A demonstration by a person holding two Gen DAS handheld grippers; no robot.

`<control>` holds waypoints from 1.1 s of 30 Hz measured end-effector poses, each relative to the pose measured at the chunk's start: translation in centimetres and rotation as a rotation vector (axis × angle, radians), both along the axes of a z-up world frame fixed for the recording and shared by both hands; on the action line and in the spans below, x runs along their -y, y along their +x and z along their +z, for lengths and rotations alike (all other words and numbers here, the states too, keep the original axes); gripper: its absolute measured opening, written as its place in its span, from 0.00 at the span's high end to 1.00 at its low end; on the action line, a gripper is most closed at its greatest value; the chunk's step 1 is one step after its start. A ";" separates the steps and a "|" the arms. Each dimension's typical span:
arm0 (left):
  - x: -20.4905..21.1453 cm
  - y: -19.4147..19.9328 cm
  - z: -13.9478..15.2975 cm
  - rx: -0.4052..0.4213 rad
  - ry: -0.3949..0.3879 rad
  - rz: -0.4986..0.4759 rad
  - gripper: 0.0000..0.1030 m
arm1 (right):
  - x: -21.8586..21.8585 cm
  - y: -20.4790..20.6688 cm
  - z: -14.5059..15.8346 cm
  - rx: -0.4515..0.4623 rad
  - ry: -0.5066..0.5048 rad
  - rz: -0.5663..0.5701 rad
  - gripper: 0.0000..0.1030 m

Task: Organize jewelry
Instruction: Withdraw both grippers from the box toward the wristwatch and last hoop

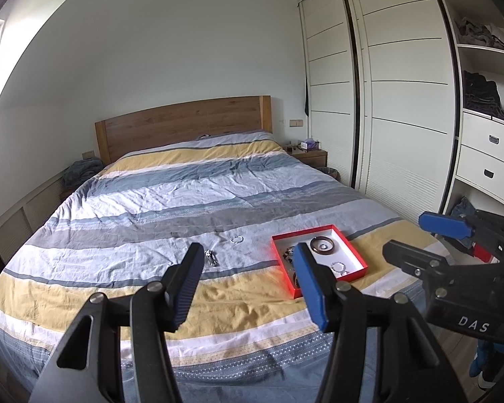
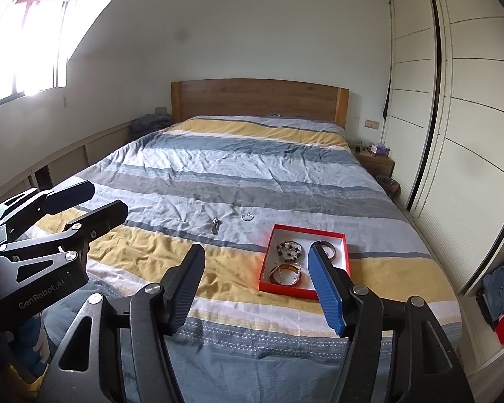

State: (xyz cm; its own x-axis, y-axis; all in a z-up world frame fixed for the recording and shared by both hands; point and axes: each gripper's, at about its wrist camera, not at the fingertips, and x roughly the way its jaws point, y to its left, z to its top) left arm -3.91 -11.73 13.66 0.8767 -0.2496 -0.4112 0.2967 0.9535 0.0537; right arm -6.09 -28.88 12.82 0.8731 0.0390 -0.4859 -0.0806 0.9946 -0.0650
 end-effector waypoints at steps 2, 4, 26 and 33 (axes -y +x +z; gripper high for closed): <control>-0.1 0.5 -0.3 -0.010 -0.002 0.005 0.48 | -0.1 0.4 -0.3 -0.013 0.003 0.003 0.39; -0.2 1.0 -0.7 -0.022 -0.002 0.009 0.48 | -0.3 1.0 -0.6 -0.027 0.004 0.005 0.39; -0.6 9.1 -6.0 -0.183 0.053 0.091 0.48 | -0.9 9.9 -5.4 -0.189 0.046 0.057 0.39; -0.9 11.5 -7.8 -0.242 0.067 0.107 0.48 | -1.0 12.6 -6.8 -0.231 0.057 0.071 0.39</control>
